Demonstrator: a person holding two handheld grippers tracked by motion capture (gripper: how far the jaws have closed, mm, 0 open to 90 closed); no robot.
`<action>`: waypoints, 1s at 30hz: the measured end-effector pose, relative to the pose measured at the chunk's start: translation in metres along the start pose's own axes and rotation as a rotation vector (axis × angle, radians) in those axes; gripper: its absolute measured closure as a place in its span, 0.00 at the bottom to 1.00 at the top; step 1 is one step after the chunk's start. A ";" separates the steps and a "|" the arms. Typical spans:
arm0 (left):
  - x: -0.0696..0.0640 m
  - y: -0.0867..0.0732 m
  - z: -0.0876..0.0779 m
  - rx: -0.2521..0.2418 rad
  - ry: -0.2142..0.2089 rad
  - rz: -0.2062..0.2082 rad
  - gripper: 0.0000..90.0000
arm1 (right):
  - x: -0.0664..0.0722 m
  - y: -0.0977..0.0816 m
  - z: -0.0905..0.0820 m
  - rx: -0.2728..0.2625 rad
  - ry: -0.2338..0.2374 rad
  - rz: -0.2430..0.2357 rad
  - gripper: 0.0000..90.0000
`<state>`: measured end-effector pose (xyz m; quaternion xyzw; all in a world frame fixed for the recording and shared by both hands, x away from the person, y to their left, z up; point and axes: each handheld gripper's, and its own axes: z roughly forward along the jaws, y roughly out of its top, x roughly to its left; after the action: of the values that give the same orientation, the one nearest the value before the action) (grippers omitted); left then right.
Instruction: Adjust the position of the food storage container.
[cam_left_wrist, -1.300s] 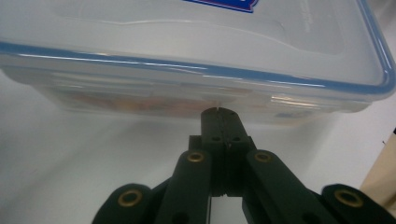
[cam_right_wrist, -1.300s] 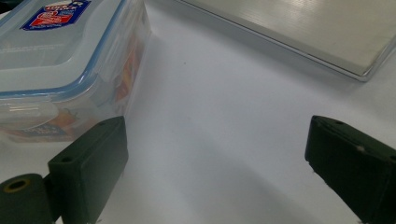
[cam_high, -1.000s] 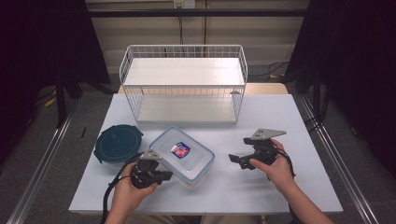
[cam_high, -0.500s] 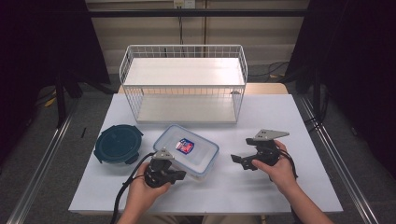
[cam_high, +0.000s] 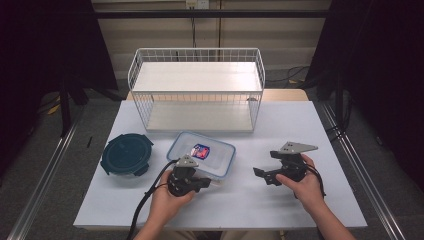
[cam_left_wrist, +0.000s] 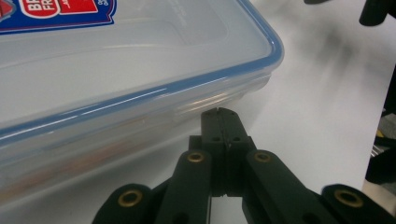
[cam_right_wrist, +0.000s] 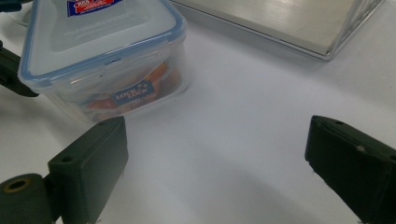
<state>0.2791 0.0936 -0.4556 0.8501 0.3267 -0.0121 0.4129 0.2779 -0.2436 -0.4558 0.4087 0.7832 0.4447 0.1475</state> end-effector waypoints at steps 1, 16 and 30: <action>0.000 0.001 0.002 -0.006 0.006 -0.001 1.00 | 0.000 -0.001 -0.001 0.000 -0.004 0.003 0.06; -0.006 0.017 0.028 -0.054 -0.002 0.012 1.00 | -0.003 -0.015 -0.023 -0.011 -0.057 0.048 0.06; -0.004 0.032 0.047 -0.068 0.003 0.032 1.00 | -0.006 -0.031 -0.045 -0.016 -0.119 0.076 0.06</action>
<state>0.3058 0.0431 -0.4630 0.8407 0.3141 0.0068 0.4410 0.2391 -0.2827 -0.4569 0.4627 0.7534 0.4312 0.1797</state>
